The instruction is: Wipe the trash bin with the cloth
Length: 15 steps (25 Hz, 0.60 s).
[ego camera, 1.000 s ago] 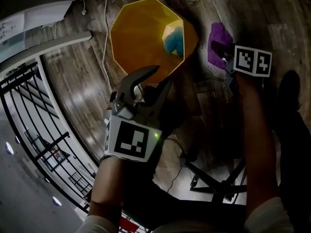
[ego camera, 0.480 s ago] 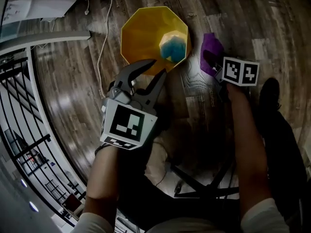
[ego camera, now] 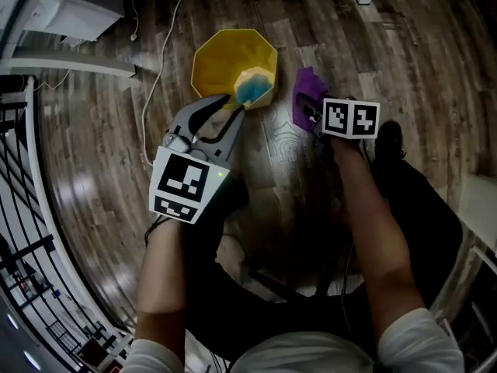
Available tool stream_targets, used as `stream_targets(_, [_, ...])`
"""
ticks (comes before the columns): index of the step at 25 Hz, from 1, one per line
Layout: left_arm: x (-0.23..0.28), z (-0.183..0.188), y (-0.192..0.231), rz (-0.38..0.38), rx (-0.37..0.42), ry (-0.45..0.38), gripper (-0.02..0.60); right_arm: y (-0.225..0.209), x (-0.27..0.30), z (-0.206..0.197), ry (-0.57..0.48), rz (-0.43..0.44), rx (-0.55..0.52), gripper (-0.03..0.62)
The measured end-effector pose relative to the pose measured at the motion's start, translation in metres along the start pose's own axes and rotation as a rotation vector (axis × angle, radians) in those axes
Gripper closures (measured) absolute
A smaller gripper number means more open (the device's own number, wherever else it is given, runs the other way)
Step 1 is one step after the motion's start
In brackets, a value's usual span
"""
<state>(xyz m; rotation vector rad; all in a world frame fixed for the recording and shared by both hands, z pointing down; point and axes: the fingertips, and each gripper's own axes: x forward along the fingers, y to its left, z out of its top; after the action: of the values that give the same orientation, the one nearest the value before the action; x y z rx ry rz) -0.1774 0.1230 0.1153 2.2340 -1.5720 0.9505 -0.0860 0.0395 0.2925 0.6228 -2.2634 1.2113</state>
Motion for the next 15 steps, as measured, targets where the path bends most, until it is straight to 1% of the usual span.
stream_targets(2, [-0.014,0.006,-0.004,0.023,-0.039,-0.029,0.479,0.012,-0.016,0.004,-0.016,-0.006,-0.002,0.427])
stream_targets(5, [-0.038,0.019,-0.015,0.054,-0.109,-0.084,0.499,0.028,-0.040,0.006,-0.026,-0.001,-0.024,0.427])
stream_targets(9, [-0.073,0.036,-0.029,0.096,-0.178,-0.163,0.551,0.053,-0.064,0.009,-0.042,0.005,-0.062,0.427])
stream_targets(11, [-0.090,0.042,-0.038,0.104,-0.210,-0.198,0.565,0.064,-0.076,0.007,-0.039,-0.010,-0.079,0.427])
stream_targets(13, [-0.103,0.047,-0.051,0.096,-0.236,-0.229,0.571,0.073,-0.092,0.003,-0.039,-0.038,-0.106,0.427])
stream_targets(15, [-0.116,0.048,-0.063,0.089,-0.258,-0.242,0.571,0.083,-0.110,0.000,-0.049,-0.054,-0.129,0.427])
